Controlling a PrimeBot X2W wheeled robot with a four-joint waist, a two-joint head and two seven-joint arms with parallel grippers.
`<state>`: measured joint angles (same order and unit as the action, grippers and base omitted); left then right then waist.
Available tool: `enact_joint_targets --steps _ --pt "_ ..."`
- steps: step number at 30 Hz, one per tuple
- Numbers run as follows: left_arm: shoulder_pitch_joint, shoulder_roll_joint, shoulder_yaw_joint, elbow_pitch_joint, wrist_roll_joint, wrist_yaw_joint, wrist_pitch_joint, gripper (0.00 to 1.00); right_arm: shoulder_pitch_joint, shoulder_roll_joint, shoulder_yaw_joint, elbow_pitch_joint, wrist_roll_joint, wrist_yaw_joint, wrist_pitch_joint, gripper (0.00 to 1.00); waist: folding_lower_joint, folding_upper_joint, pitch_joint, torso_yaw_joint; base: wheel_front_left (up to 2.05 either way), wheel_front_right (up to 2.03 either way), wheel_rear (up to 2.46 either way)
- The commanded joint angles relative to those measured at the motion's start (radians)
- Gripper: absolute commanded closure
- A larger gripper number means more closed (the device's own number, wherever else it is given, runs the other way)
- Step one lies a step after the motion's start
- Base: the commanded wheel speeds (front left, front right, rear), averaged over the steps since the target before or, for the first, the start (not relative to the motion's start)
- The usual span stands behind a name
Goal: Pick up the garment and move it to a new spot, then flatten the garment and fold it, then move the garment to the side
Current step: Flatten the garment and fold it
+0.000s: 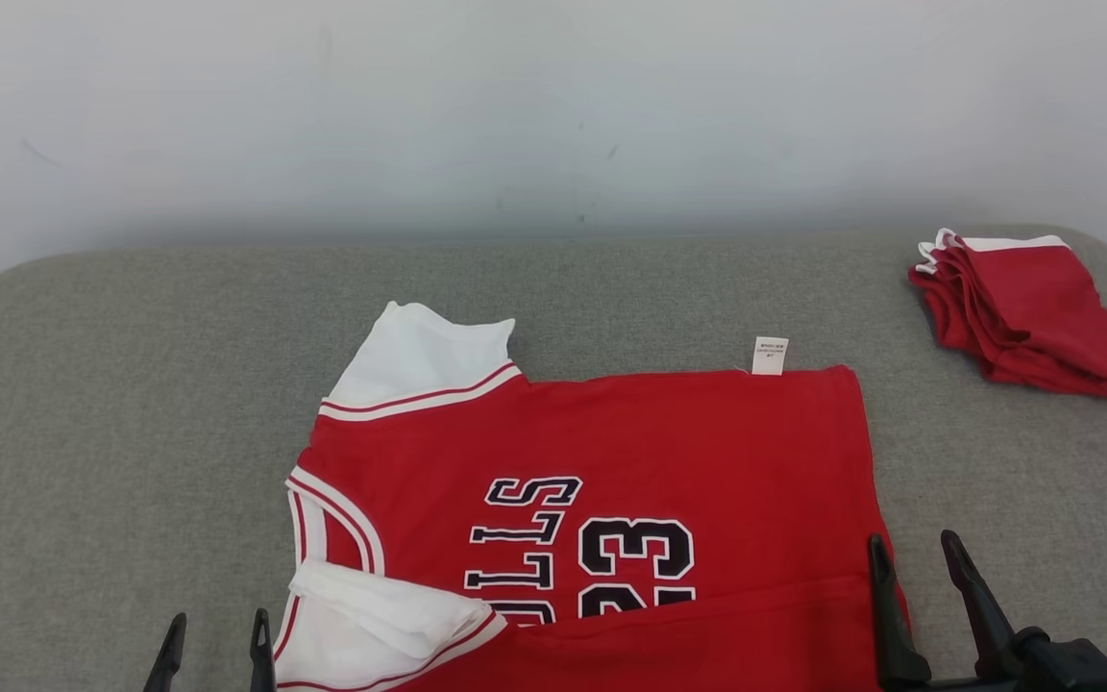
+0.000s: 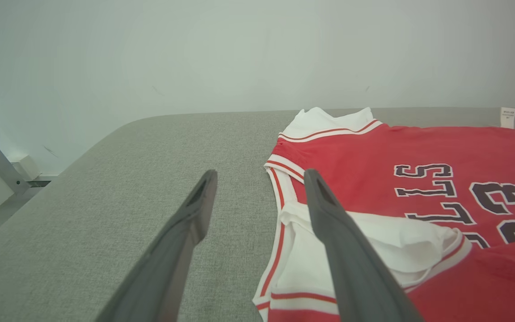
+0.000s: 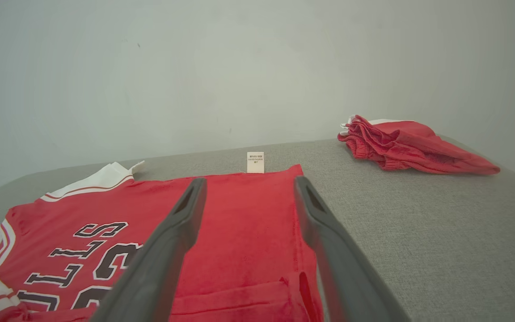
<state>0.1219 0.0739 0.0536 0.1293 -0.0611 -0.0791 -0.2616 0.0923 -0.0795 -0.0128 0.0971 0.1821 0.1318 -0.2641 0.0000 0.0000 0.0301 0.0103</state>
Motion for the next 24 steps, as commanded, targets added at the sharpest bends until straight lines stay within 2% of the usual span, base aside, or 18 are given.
enact_joint_targets --steps 1,15,20,24 --pt "-0.003 -0.003 0.004 0.003 0.001 0.000 -0.003 0.00 0.008 0.005 -0.001 0.002 -0.004 -0.002 -0.001 0.00 0.0000 0.0000 0.001 -0.001 0.00 0.00 0.00" --pt "-0.057 -0.014 0.046 0.024 -0.022 -0.031 -0.003 0.00 -0.018 0.007 0.012 0.028 0.009 -0.002 -0.001 0.00 0.0000 0.0000 0.010 -0.025 0.00 0.00 0.00" --pt "-0.151 0.025 0.067 0.045 -0.042 -0.043 -0.002 0.00 -0.079 -0.003 0.026 0.032 0.004 -0.002 -0.001 0.00 0.0000 0.0000 0.049 -0.070 0.00 0.00 0.00" --pt "-0.284 0.084 0.058 0.110 -0.078 -0.051 -0.002 0.00 -0.154 -0.002 0.040 0.036 0.004 -0.002 0.000 0.00 0.0000 0.0000 0.097 -0.117 0.00 0.00 0.00"
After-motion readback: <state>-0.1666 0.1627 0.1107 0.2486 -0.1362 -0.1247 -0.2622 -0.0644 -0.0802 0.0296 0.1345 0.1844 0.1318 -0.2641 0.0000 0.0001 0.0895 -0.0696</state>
